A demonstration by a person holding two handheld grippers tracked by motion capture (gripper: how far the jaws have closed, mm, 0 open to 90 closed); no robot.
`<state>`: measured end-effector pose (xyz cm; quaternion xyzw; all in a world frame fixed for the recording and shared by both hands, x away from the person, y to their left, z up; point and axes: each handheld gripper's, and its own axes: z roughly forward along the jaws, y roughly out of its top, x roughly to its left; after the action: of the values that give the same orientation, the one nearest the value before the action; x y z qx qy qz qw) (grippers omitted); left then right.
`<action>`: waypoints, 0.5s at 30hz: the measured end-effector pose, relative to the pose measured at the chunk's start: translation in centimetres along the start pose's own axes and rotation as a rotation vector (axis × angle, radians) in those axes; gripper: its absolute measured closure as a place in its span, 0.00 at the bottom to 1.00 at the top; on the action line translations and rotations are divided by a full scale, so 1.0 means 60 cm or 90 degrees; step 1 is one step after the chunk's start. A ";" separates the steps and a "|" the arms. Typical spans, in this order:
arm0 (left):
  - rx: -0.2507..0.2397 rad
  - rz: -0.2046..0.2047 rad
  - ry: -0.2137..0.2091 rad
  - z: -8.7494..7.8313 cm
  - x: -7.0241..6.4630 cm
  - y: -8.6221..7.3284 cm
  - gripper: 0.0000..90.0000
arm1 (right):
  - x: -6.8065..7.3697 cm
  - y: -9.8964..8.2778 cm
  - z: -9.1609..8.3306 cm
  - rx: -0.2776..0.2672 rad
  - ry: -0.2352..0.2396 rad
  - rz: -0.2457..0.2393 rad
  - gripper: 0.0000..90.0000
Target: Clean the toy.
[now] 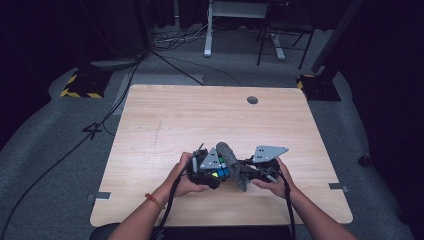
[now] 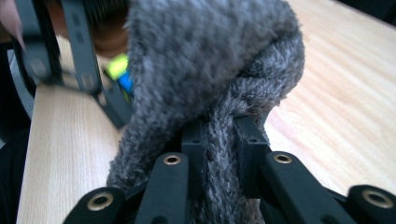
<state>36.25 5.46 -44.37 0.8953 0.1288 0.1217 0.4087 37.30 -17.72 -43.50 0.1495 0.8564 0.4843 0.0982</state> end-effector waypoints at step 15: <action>-0.085 -0.004 -0.004 -0.036 -0.003 0.017 0.37 | -0.015 -0.015 0.015 0.045 -0.010 0.024 0.86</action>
<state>35.49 6.27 -42.21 0.8661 0.1216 0.1261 0.4681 38.28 -17.72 -44.70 0.1726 0.8691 0.4546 0.0904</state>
